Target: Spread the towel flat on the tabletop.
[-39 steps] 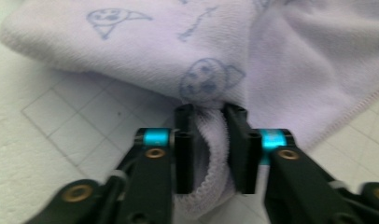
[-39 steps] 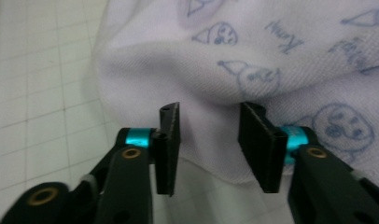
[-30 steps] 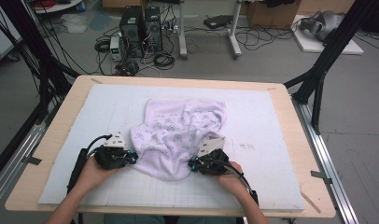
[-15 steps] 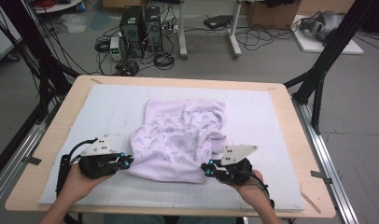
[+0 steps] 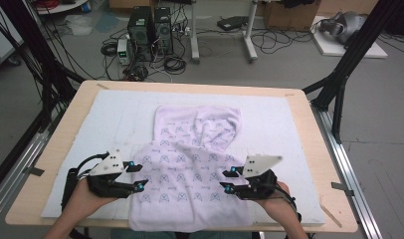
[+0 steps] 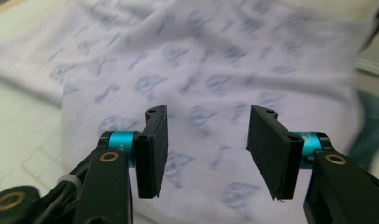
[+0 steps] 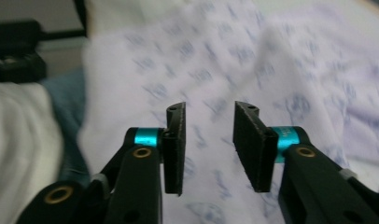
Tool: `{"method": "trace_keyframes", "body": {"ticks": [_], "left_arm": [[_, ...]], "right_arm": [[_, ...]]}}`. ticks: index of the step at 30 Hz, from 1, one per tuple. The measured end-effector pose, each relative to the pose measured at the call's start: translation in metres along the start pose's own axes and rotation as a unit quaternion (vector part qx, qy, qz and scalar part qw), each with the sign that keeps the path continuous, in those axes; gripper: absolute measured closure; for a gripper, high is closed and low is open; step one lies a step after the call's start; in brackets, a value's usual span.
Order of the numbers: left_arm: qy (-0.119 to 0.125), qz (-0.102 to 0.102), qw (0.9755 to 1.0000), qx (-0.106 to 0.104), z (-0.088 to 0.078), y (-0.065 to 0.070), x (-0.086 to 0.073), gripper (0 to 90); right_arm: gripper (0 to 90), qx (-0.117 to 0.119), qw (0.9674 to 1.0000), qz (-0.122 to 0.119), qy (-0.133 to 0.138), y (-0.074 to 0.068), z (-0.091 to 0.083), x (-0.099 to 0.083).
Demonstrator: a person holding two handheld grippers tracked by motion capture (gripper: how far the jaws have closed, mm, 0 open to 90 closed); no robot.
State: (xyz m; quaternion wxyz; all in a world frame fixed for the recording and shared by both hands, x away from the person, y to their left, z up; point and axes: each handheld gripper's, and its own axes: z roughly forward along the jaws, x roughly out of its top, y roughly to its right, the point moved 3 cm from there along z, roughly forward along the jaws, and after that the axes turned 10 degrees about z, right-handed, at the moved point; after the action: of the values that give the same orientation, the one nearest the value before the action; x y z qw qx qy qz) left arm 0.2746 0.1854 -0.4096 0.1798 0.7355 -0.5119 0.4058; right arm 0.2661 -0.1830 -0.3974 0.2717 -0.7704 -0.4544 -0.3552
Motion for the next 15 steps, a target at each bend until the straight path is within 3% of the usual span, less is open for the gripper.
{"method": "trace_keyframes", "body": {"ticks": [3,7,9,10,11,12,13,15], "left_arm": [[-0.024,-0.010,0.9997,0.005,0.018,-0.010,-0.011,48.3],[-0.056,-0.020,0.9982,0.008,0.040,-0.019,-0.023,48.9],[-0.077,-0.010,0.9970,0.001,0.049,-0.018,-0.026,56.9],[-0.071,0.001,0.9975,-0.005,0.051,-0.015,-0.027,63.6],[-0.068,0.003,0.9976,-0.013,0.051,-0.013,-0.026,77.8],[-0.069,0.009,0.9975,-0.013,0.051,-0.010,-0.025,83.1],[-0.074,0.021,0.9970,-0.013,0.050,-0.008,-0.024,85.4],[-0.079,0.027,0.9964,-0.010,0.049,-0.005,-0.024,86.3]], "right_arm": [[57.8,-0.022,0.9992,0.022,-0.026,0.020,0.020,-0.013],[59.1,-0.026,0.9964,0.065,-0.048,0.040,0.038,-0.028],[65.7,-0.034,0.9953,0.061,-0.067,0.042,0.046,-0.035],[68.5,-0.030,0.9948,0.063,-0.074,0.042,0.050,-0.039],[76.8,-0.025,0.9960,0.068,-0.052,0.041,0.051,-0.042],[84.4,-0.022,0.9959,0.071,-0.051,0.041,0.051,-0.043],[86.0,-0.019,0.9963,0.066,-0.052,0.039,0.050,-0.043],[86.6,-0.023,0.9965,0.062,-0.052,0.037,0.051,-0.043]]}}
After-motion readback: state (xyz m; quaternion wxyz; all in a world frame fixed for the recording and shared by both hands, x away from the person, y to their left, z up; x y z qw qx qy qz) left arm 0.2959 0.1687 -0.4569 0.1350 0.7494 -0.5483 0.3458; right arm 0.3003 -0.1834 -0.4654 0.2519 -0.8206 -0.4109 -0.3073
